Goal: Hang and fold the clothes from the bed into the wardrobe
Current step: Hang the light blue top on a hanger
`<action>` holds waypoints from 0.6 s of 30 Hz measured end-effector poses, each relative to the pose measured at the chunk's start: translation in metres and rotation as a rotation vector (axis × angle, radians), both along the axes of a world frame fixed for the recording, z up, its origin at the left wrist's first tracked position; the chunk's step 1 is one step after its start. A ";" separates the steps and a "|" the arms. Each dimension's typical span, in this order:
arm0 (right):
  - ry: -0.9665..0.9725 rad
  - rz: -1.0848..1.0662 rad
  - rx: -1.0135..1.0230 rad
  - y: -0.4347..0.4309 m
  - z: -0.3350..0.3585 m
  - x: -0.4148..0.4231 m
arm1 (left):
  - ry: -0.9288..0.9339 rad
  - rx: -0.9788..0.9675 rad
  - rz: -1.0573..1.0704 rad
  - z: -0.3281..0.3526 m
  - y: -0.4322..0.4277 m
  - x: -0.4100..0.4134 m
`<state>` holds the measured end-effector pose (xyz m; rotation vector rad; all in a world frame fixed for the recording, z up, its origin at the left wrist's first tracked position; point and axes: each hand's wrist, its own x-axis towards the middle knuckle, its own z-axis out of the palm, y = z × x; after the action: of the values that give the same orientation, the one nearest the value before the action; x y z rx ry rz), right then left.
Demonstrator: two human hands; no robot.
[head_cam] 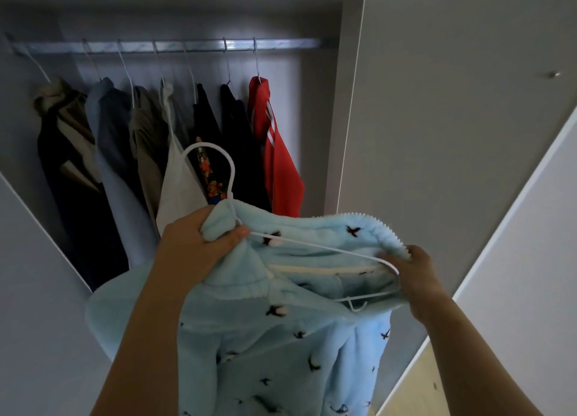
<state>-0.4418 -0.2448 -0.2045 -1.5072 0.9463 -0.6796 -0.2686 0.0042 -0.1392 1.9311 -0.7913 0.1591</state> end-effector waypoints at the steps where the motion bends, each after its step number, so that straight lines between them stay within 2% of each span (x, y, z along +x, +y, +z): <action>1: 0.040 -0.054 -0.079 0.000 0.001 0.002 | -0.012 0.027 0.005 0.001 -0.001 0.001; 5: 0.107 -0.210 -0.342 0.009 0.004 0.007 | 0.000 0.146 0.042 -0.002 -0.008 0.003; 12: -0.042 -0.338 -0.435 0.025 0.015 0.020 | 0.027 0.263 0.162 -0.003 -0.016 0.001; 14: -0.072 -0.350 -0.428 0.020 0.021 0.021 | 0.001 0.224 0.194 0.000 -0.018 -0.001; 18: -0.046 -0.320 -0.417 0.008 0.029 0.019 | 0.005 -0.043 0.280 0.004 -0.017 -0.006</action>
<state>-0.4225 -0.2366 -0.1753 -1.7063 1.0671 -1.1956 -0.2743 -0.0129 -0.1353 1.9938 -0.5069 0.3384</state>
